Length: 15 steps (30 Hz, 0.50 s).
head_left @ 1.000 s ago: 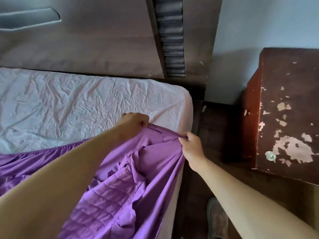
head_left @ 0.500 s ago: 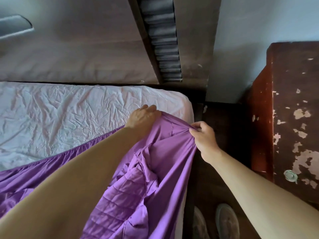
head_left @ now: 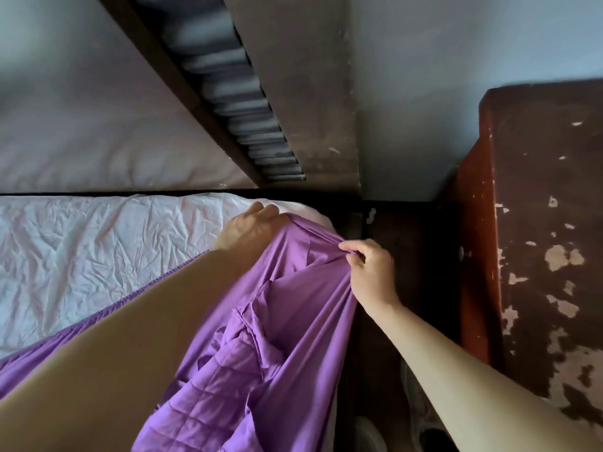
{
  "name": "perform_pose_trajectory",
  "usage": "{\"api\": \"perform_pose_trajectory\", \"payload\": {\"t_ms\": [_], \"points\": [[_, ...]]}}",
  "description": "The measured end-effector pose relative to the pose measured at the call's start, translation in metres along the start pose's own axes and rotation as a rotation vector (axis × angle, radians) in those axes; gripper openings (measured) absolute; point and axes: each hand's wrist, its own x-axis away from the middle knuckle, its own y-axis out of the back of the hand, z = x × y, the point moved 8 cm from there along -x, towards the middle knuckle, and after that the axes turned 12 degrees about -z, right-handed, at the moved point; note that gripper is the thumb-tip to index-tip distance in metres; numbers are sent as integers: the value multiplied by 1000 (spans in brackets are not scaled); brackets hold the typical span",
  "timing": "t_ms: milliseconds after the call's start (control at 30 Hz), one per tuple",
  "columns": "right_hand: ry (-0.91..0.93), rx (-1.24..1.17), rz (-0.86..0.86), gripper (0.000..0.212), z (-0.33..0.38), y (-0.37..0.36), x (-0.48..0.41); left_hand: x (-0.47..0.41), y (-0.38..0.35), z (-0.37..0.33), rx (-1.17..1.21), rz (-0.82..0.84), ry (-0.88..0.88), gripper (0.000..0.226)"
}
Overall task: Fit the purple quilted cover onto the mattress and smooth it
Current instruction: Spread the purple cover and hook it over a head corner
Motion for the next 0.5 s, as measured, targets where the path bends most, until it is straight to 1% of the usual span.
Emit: {"api": "perform_pose_trajectory", "payload": {"t_ms": [67,133,233,367,500], "points": [[161,175,-48,30,3,0,-10,-13,-7,-2,-38,14,-30,56],[233,280,-38,33,3,-4,-15,-22,-8,-3,-77,2,-61,49],[262,383,35,43,-4,-13,-20,-34,-10,-5,-109,4,-109,44],[231,446,126,50,-4,-21,-28,-48,-12,-5,-166,13,-172,41],[253,493,196,57,0,-28,-34,-54,-18,-3,-173,54,-153,42]]}}
